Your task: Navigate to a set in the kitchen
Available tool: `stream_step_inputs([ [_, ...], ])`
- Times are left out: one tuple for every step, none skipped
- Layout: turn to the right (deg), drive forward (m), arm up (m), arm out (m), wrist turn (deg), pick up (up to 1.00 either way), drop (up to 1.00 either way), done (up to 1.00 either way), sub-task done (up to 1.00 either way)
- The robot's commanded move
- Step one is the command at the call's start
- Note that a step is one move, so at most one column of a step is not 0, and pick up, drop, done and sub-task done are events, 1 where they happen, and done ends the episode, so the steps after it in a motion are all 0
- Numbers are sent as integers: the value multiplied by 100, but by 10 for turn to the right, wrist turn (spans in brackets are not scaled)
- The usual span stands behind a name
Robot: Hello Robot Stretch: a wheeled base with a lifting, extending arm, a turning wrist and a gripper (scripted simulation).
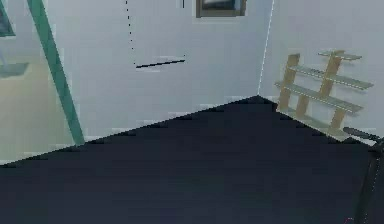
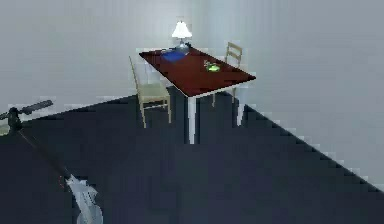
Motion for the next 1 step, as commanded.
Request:
stream_step_inputs([
  [-450, 0, 0, 0, 0, 0, 0, 0, 0],
])
